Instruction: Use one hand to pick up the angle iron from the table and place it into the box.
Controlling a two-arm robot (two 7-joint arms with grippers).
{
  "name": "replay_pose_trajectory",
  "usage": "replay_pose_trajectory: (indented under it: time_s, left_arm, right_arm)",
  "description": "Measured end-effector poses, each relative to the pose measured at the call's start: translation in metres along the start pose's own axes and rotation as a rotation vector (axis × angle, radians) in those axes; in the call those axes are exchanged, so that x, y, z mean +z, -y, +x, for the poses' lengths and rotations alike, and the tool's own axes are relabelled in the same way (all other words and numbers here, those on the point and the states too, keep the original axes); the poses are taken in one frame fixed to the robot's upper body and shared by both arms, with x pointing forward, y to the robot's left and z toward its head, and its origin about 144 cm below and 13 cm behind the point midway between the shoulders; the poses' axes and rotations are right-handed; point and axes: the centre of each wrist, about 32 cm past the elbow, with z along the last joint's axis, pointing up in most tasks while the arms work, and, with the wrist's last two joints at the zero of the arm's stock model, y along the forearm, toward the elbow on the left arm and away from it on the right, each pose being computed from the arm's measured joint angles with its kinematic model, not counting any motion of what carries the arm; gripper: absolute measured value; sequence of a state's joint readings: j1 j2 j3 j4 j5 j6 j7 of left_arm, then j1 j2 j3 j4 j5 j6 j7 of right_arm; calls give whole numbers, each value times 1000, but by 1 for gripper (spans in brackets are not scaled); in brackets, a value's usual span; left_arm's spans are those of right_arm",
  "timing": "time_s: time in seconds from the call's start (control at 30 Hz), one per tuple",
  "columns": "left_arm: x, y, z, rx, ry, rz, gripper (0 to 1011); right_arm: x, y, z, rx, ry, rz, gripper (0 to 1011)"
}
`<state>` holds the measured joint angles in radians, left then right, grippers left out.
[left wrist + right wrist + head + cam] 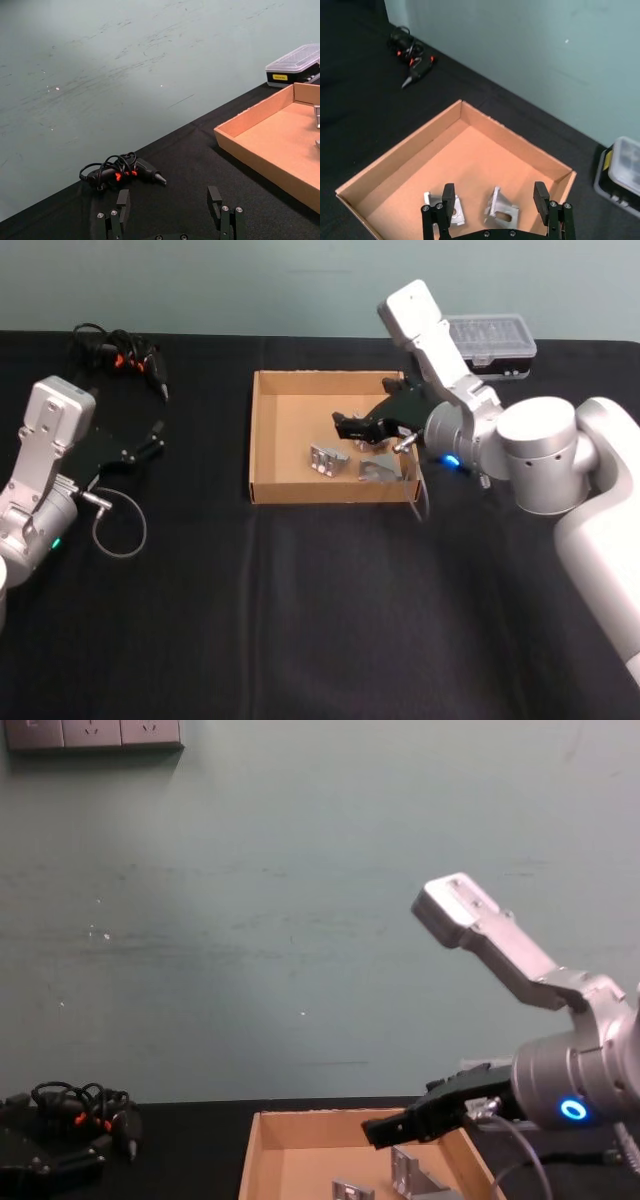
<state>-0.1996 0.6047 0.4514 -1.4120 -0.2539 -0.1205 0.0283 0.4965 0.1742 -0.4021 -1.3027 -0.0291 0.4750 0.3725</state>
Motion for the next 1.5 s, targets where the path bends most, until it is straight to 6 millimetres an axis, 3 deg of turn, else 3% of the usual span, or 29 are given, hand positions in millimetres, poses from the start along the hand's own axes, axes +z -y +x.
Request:
replay_pose_trajectory:
  time_s: [0.27,0.53,0.7,1.1,1.5]
  left_arm:
    - [0,0,0,0,0,0,1011]
    - [0,0,0,0,0,0,1011]
    - [0,0,0,0,0,0,1011]
    - [0,0,0,0,0,0,1011]
    - [0,0,0,0,0,0,1011]
  right_arm:
    - [-4,20,7,-34,-2,67,1002]
    - [-33,50,23,-130,-45,149,1003]
    - [-51,59,29,-168,-71,150,1002]
    - [-82,65,30,-206,-131,127,1003]
    - [-85,65,30,-208,-136,123,1003]
